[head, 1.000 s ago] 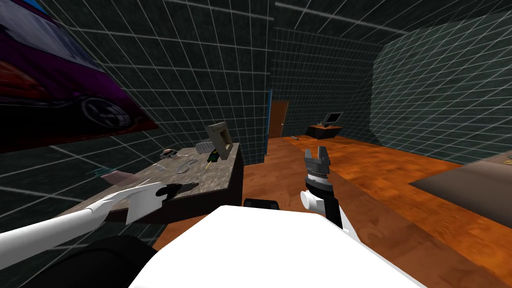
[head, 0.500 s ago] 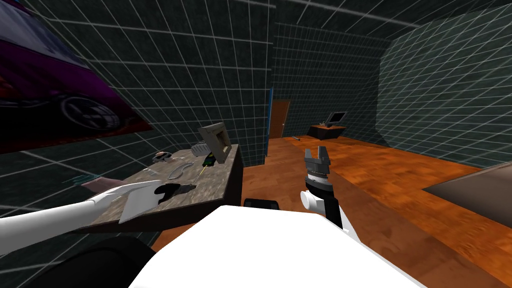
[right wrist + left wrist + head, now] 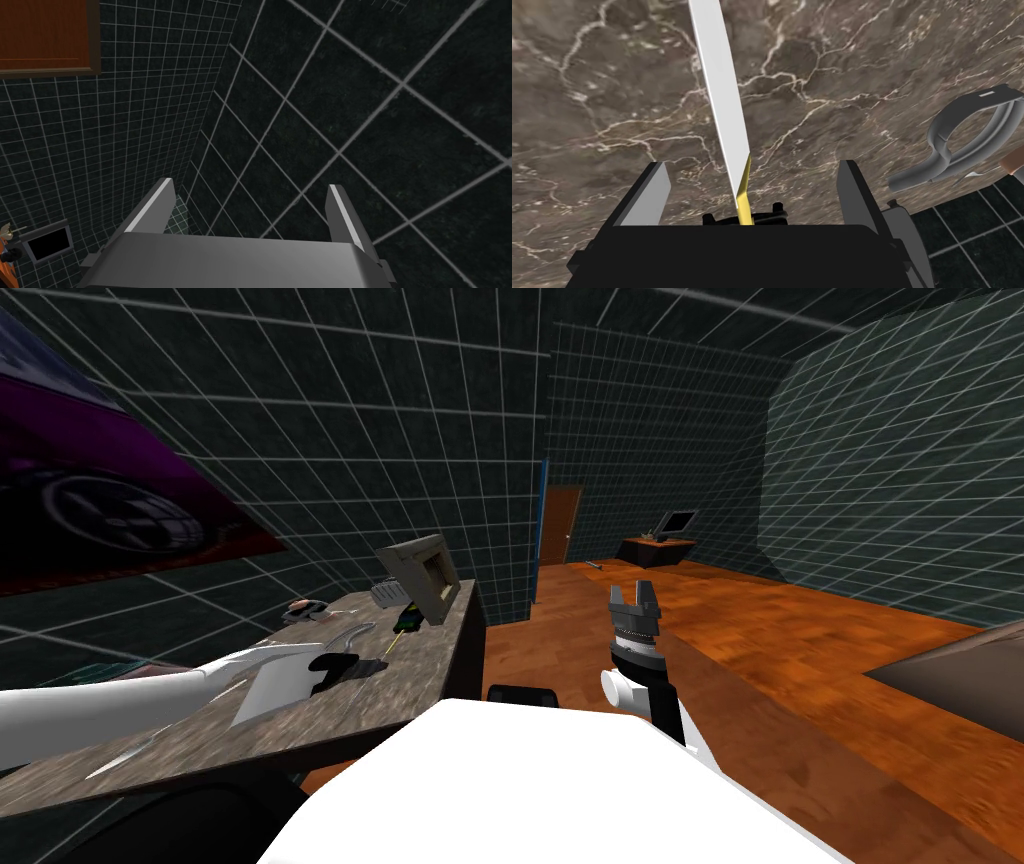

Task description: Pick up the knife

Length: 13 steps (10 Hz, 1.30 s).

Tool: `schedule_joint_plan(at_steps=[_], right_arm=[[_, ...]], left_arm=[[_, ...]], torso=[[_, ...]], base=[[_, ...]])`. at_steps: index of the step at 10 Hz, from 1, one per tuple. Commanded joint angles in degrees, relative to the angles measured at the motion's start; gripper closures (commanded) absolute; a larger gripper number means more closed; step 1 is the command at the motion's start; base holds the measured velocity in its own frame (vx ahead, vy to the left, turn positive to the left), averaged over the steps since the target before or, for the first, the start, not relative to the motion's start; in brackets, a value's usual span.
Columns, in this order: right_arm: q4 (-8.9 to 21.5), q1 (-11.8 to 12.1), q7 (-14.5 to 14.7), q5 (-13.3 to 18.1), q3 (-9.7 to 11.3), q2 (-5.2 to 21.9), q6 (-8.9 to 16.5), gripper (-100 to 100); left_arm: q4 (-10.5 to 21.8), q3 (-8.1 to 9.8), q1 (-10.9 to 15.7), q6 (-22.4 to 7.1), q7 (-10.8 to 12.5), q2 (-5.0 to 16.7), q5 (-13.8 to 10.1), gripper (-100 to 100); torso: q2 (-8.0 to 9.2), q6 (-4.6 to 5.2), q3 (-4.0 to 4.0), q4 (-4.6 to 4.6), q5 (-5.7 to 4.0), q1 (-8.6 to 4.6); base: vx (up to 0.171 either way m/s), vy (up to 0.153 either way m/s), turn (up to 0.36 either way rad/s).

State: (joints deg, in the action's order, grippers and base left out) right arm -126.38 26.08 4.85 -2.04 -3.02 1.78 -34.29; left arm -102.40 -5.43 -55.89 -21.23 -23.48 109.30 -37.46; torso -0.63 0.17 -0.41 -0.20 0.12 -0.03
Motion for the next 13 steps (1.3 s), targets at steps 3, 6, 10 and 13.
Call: schedule_joint_plan(at_steps=[3, 6, 10, 13], right_arm=[[0.0, 0.0, 0.0, 0.0, 0.0, 0.0, 0.0, 0], [0.0, 0.0, 0.0, 0.0, 0.0, 0.0, 0.0, 0], [0.0, 0.0, 0.0, 0.0, 0.0, 0.0, 0.0, 0], [0.0, 0.0, 0.0, 0.0, 0.0, 0.0, 0.0, 0]], left_arm=[[-0.1, -0.16, -2.7, 1.3, -0.4, 4.4, -3.1, -100], [-0.3, -0.27, -4.8, 2.0, -0.8, 8.0, -5.8, -100], [0.7, -1.04, -4.3, 2.1, -1.0, 4.6, -3.7, -100], [2.3, -1.93, -4.5, 2.6, -1.5, 0.1, -1.0, -100]], torso=[[0.09, -0.01, 0.05, 0.02, 0.01, 0.07], [0.04, -0.01, 0.02, 0.01, 0.02, 0.08], [0.44, -0.01, 0.26, 0.11, 0.00, -0.02], [0.47, -0.02, 0.27, 0.11, 0.00, -0.01]], base=[[0.100, 0.026, -0.004], [0.106, 0.028, 0.008], [0.019, 0.001, -0.039], [0.019, 0.001, -0.086]])
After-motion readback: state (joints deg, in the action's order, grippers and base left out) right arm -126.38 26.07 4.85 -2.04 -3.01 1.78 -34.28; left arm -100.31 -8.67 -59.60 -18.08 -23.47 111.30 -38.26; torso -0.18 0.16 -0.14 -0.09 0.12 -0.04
